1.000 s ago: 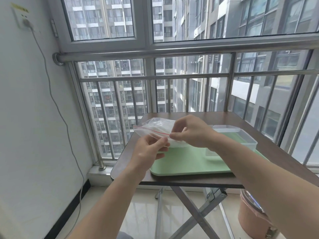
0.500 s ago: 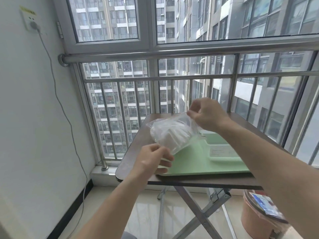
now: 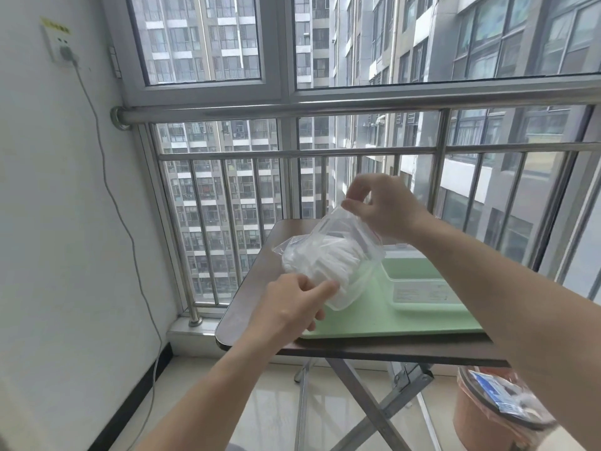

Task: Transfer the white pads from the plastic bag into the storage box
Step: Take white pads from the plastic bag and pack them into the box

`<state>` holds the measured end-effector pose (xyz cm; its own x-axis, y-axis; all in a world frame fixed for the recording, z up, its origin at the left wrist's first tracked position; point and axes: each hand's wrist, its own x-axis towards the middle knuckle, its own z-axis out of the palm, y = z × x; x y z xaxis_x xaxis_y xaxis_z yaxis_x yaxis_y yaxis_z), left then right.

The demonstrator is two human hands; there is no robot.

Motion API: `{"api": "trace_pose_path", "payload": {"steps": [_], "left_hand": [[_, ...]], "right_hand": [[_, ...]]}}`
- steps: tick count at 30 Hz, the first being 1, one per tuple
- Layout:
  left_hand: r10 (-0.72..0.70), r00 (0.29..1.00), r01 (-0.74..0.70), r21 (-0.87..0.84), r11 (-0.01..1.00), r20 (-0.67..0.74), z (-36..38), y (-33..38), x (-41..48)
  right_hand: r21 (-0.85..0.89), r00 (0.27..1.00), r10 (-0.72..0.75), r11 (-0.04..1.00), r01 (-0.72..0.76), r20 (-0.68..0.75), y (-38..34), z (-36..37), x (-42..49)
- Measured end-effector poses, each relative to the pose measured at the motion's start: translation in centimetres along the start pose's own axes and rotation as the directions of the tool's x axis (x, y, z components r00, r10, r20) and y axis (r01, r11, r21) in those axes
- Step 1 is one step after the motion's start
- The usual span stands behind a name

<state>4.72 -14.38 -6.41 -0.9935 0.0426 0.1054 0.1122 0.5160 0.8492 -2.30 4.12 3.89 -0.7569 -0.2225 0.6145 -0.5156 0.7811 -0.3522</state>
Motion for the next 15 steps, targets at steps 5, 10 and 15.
{"api": "trace_pose_path", "payload": {"steps": [5, 10, 15], "left_hand": [[0.001, 0.996, -0.001, -0.006, 1.0, -0.09, 0.3, -0.6, 1.2], [-0.082, 0.996, 0.075, -0.182, 0.98, -0.032, 1.4, -1.7, 2.5], [-0.096, 0.995, 0.085, -0.274, 0.958, -0.027, 2.4, -1.7, 3.2]], "right_hand": [[0.045, 0.989, -0.045, 0.998, 0.039, 0.143, 0.1, -0.5, -1.4], [-0.029, 0.984, -0.166, 0.985, 0.168, 0.059, -1.7, -0.6, -4.5], [-0.084, 0.967, -0.167, 0.979, 0.186, 0.194, -2.9, 1.0, -7.8]]}}
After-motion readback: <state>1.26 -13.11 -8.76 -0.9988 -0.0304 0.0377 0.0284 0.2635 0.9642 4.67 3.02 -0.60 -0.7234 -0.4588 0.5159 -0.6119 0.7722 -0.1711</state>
